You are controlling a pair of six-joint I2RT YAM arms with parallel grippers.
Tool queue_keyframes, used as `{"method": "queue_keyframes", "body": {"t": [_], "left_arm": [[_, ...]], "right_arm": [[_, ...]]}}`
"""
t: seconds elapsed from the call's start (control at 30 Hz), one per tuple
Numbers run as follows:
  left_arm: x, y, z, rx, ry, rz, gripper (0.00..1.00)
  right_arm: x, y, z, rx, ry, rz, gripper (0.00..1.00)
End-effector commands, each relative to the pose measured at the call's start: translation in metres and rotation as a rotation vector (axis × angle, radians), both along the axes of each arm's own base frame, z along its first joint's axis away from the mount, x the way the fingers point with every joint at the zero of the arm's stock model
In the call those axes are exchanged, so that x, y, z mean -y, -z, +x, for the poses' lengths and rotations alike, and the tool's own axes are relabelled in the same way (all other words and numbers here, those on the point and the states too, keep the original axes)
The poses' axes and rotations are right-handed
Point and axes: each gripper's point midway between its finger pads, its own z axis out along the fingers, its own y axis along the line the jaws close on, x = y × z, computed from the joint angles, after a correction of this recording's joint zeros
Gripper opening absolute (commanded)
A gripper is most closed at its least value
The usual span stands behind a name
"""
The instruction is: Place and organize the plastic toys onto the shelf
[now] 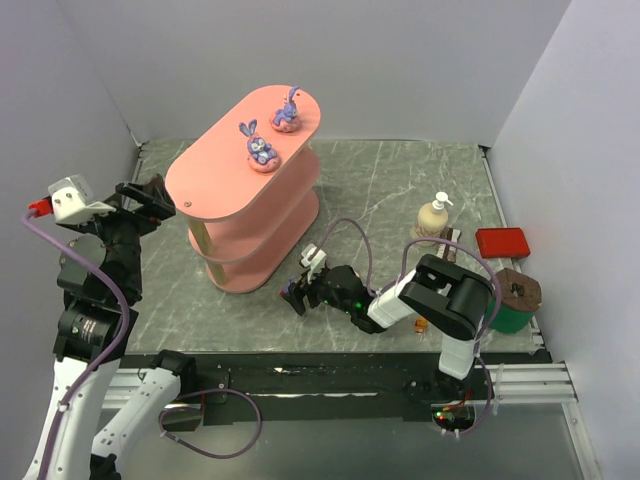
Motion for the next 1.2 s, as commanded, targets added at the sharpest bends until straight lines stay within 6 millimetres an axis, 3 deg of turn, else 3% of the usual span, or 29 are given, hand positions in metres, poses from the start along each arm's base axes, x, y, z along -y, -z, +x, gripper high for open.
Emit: {"method": "queue_keyframes", "body": {"t": [0.0, 0.6, 0.9, 1.17], "left_arm": [[-0.004, -0.002, 0.005, 0.007, -0.030, 0.015, 0.96], [-0.004, 0.006, 0.011, -0.014, -0.035, 0.034, 0.96], [-0.004, 0.007, 0.012, -0.015, -0.038, 0.040, 0.96], [-0.004, 0.008, 0.012, -0.016, -0.036, 0.040, 0.97]], "right_arm": [[-0.009, -0.017, 0.006, 0.065, 0.011, 0.080, 0.85], [-0.015, -0.015, 0.004, 0.025, 0.029, 0.146, 0.73], [-0.017, -0.021, 0.005, 0.012, 0.033, 0.157, 0.56], [-0.015, -0.042, 0.009, 0.036, 0.066, 0.187, 0.39]]}}
